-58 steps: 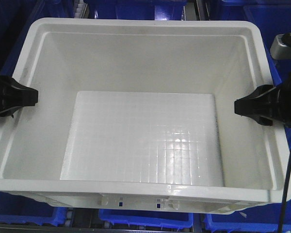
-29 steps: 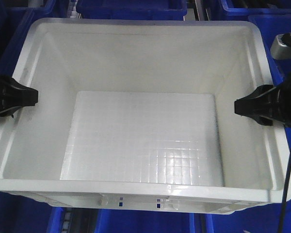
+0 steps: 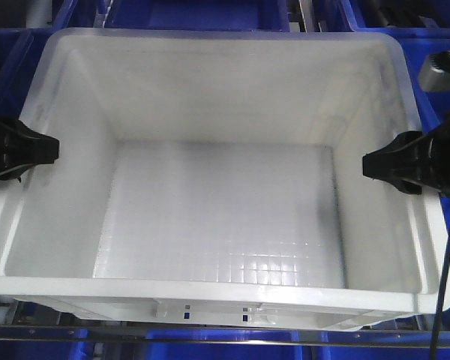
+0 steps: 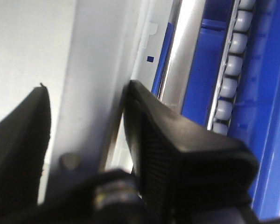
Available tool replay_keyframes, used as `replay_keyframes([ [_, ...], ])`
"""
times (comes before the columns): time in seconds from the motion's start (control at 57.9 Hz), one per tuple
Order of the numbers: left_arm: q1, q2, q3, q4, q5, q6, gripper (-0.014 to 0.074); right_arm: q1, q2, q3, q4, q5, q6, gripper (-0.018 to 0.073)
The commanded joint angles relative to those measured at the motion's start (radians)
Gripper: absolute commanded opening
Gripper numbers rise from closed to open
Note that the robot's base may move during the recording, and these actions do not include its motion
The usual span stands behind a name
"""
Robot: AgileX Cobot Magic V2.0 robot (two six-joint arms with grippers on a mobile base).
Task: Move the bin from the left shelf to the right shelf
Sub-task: 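Carry the tote with both grippers up to the blue-bin shelf, then hold the tote over the roller track while the base aligns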
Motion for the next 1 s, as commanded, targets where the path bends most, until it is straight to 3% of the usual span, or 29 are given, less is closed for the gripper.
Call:
replay_keyframes([
  [0.0, -0.015, -0.026, -0.050, -0.112, -0.124, 0.022, -0.0006, 0.011, -0.030, -0.047, 0.121, -0.084, -0.049, -0.0005],
  [0.985, -0.015, -0.026, -0.050, -0.112, -0.124, 0.022, -0.0006, 0.011, -0.030, -0.047, 0.121, -0.084, -0.049, -0.0005],
])
